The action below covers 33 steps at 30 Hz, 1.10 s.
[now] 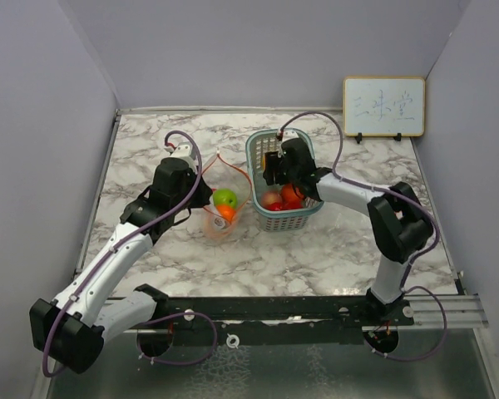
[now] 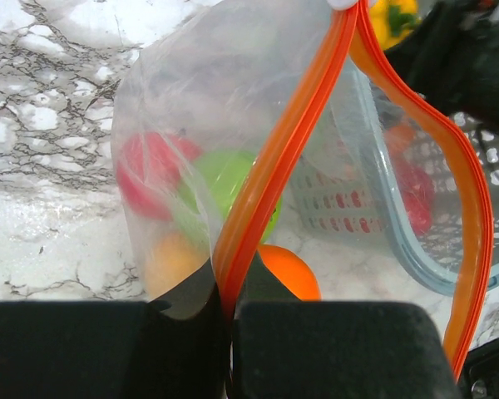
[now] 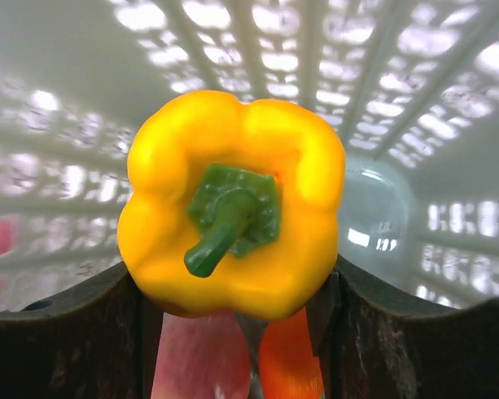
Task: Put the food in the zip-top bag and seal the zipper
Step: Pick up the fake vegetable from the bin, then place the fake vegetable in the zipper food storage bag.
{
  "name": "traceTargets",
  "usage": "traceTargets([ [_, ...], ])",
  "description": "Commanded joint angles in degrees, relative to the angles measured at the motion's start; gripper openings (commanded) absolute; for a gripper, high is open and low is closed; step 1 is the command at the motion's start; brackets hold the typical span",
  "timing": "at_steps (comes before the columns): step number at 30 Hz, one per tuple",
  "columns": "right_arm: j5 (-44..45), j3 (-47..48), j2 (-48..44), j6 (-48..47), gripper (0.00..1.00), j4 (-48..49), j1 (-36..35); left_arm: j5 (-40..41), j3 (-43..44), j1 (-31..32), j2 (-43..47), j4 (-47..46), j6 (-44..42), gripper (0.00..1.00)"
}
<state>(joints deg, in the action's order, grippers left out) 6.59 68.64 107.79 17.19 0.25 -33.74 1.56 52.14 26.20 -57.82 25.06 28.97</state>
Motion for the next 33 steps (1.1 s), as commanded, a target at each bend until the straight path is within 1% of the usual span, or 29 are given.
traceTargets([
  [1,-3.2,-2.1,-12.2,-2.3,0.41,4.1,0.3,-1.1,-0.5,-0.4,-0.4,-1.8,-0.1,0.0],
  [4,-10.2,-3.8,-19.2,-2.5,0.41,3.1,0.2,-1.5,-0.5,-0.4,-0.7,-1.9,-0.1,0.0],
  [8,-25.8,-3.6,-26.0,-4.0,0.41,2.3,-0.9,-1.9,0.1,-0.4,-0.8,-2.0,0.0,0.0],
  [13,-34.8,-0.2,-29.1,-5.0,0.41,-0.5,-6.5,-2.1,1.0,-0.4,-1.2,-1.9,-0.1,0.0],
  [17,-34.4,0.9,-28.3,-4.8,0.42,-2.1,-11.3,-3.2,1.4,-0.4,-1.3,-2.0,0.4,0.0],
  [20,-33.7,1.4,-26.4,-4.9,0.43,-4.0,-12.8,-3.8,1.7,-0.4,-1.1,-1.7,0.7,0.0],
  [23,-30.3,1.7,-24.9,-5.8,0.45,-6.7,-13.5,-3.7,2.5,-0.4,-0.9,-0.7,0.5,0.0],
  [25,-27.5,2.4,-23.9,-6.5,0.51,-9.3,-13.5,-3.5,3.1,-0.4,-0.6,-0.1,0.3,0.0],
  [27,-24.8,3.3,-22.7,-7.1,0.6,-12.0,-13.5,-3.4,3.5,-0.4,-0.3,0.2,0.3,0.0],
  [30,-22.2,3.8,-22.4,-7.5,0.69,-13.4,-13.5,-3.6,3.8,-0.4,0.0,0.2,0.4,0.0],
  [31,-21.4,3.6,-22.8,-7.3,0.76,-13.0,-13.5,-3.6,3.7,-0.4,0.0,0.2,0.4,0.0],
  [33,-21.1,3.1,-24.1,-7.4,0.96,-12.4,-13.6,-3.7,3.3,-0.4,0.2,0.1,0.6,0.0],
])
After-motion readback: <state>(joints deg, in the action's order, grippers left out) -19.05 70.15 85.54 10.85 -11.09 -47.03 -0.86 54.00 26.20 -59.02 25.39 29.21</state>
